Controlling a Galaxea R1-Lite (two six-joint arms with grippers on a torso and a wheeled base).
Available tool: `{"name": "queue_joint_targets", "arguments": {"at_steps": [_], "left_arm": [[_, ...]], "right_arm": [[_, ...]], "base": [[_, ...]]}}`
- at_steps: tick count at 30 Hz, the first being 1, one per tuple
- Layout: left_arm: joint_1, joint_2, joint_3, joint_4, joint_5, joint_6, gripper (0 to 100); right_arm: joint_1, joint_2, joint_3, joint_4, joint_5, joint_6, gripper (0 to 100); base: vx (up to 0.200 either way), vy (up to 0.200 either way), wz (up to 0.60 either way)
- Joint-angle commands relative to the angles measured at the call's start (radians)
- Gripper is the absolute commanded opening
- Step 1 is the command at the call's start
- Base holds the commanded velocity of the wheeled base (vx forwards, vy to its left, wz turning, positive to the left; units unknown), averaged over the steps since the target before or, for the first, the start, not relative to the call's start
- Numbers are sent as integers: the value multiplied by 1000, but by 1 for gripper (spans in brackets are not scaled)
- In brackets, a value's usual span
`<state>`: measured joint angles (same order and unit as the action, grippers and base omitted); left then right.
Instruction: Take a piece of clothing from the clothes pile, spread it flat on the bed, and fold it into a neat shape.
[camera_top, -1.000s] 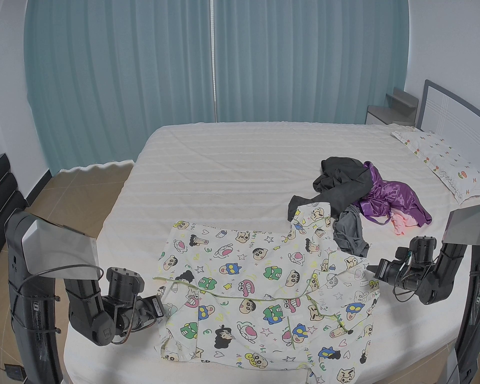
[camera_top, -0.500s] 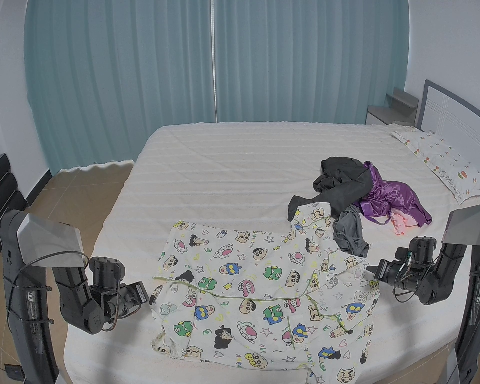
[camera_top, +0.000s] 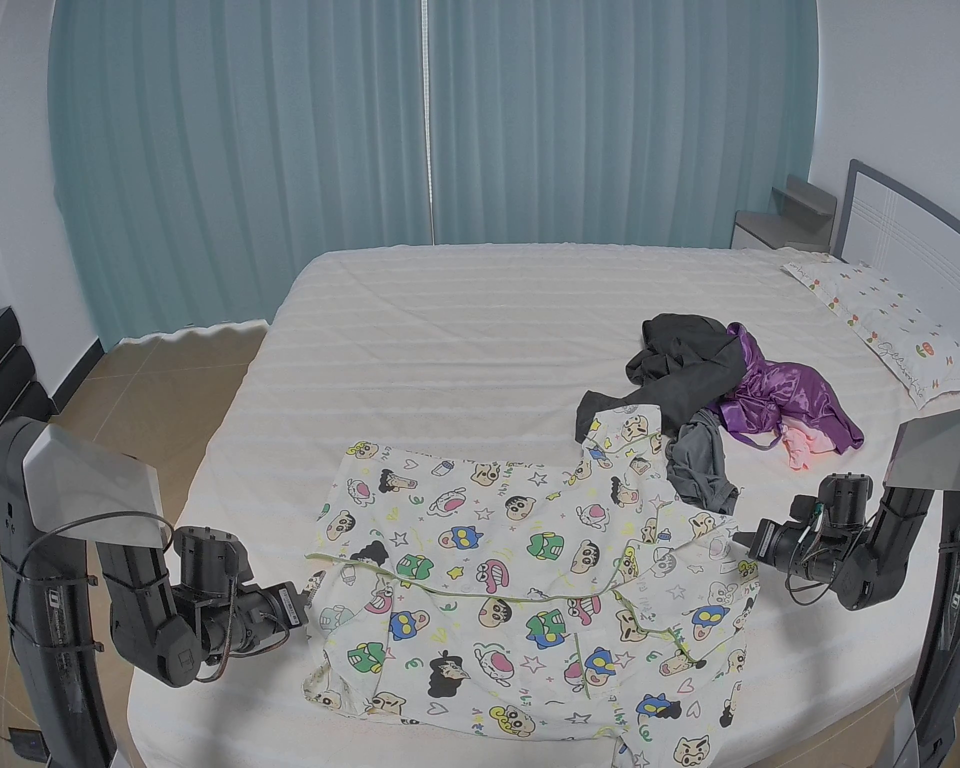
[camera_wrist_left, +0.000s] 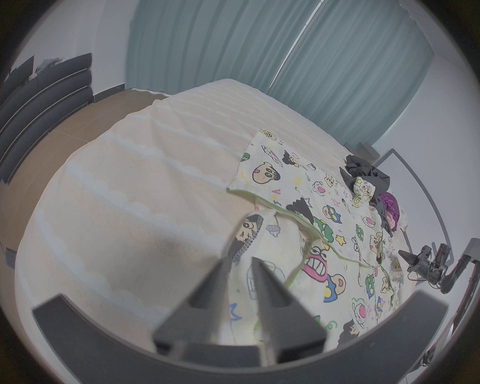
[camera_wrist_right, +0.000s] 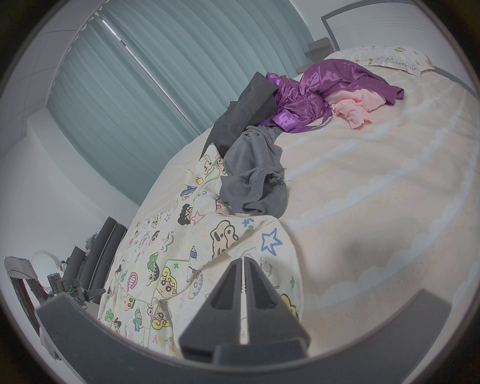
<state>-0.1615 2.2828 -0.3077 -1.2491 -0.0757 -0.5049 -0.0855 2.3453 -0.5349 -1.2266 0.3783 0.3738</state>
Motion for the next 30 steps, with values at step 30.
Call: {"name": "queue_joint_targets", "arguments": {"at_steps": [30], "left_arm": [[-73, 72, 9, 134, 295, 118, 100]], "right_arm": [[13, 8, 12, -27, 1, -1, 0]], "base": [[0, 0, 0]]}}
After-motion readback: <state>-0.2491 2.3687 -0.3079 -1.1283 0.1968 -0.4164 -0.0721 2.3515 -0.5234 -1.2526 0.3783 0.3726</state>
